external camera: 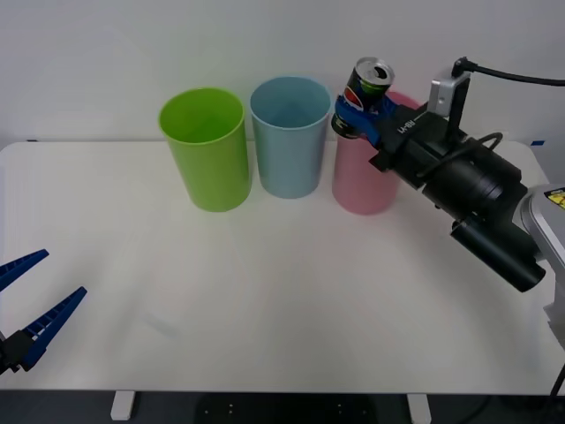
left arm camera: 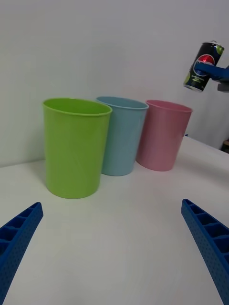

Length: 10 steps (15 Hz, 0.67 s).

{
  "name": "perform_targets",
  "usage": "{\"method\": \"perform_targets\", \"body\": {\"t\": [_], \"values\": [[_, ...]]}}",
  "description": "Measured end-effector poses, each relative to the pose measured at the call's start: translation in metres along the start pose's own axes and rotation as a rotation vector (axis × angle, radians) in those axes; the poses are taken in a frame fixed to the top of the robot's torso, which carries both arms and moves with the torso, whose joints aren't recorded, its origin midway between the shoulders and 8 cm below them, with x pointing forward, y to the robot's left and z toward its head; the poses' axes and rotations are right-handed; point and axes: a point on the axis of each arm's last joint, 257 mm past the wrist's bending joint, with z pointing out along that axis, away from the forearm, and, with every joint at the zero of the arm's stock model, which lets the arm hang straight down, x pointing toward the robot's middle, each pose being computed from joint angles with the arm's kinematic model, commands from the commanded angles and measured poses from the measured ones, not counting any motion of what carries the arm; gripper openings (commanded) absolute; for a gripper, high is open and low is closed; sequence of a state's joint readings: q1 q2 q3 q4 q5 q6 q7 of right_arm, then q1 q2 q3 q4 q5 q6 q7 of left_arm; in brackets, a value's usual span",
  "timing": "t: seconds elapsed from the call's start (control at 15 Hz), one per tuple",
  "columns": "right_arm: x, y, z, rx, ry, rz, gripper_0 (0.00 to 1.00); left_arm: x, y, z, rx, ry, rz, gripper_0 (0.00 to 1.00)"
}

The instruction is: Grasp the object on the table and drop it into the matching bin: aluminum can to the light blue bin, PET bottle to the pink bin.

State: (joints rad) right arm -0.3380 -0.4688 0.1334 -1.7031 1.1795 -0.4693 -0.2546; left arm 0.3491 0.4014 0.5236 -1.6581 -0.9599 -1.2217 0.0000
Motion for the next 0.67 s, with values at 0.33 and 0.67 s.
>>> {"method": "perform_targets", "body": {"t": [0.33, 0.67], "values": [[0.008, -0.027, 0.052, 0.020, 0.033, -0.014, 0.00, 0.000, 0.000, 0.000, 0.000, 0.000, 0.000, 1.00], [0.026, -0.038, 0.108, 0.035, 0.090, 0.002, 0.00, 0.000, 0.000, 0.000, 0.000, 0.000, 0.000, 1.00]]}}
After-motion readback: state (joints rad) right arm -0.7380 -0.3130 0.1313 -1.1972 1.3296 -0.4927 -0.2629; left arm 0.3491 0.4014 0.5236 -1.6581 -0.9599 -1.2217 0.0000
